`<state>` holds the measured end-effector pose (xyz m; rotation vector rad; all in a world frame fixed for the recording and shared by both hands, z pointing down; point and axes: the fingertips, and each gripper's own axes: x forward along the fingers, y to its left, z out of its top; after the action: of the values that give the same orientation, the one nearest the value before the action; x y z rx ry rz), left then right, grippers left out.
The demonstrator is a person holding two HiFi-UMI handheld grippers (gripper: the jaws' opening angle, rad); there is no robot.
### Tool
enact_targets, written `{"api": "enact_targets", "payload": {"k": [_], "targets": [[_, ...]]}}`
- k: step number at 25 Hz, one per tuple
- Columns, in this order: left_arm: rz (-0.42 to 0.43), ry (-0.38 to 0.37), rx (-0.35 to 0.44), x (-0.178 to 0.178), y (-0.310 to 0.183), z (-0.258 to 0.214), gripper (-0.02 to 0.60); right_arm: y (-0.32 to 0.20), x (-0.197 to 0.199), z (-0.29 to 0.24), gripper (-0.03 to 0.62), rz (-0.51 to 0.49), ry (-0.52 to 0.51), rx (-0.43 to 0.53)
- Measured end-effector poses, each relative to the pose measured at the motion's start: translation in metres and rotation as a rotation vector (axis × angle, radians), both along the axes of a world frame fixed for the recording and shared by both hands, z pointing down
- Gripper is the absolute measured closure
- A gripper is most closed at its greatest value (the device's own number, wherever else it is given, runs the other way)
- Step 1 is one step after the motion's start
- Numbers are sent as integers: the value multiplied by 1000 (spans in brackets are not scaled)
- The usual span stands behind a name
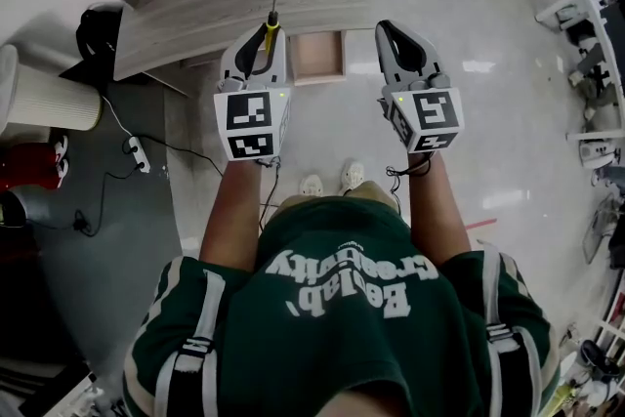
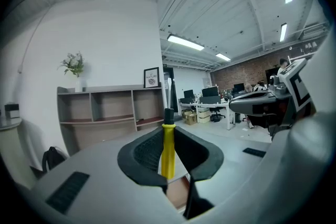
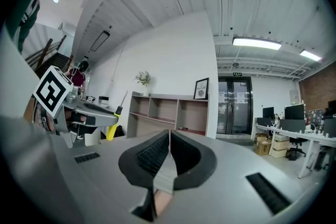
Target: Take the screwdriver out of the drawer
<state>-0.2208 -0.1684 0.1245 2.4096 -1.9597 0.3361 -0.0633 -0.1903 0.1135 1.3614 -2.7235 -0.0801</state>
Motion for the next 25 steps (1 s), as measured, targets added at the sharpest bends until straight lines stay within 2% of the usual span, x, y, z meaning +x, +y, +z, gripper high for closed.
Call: {"api": "enact_targets", "payload": {"k": [7,14,21,25], "targets": [[19,-9,8,2,-2,-21,502,2,0,-21,560,12,17,14],[26,5,35,-38,39,-10,502,40,-43,-10,562,14,24,39],[5,8,45,-38,42,-25,502,41,-35,-22,560,18,11,48],[10,19,51,-54,54,-21,502,54,-54,-15,560,18,16,54]]}}
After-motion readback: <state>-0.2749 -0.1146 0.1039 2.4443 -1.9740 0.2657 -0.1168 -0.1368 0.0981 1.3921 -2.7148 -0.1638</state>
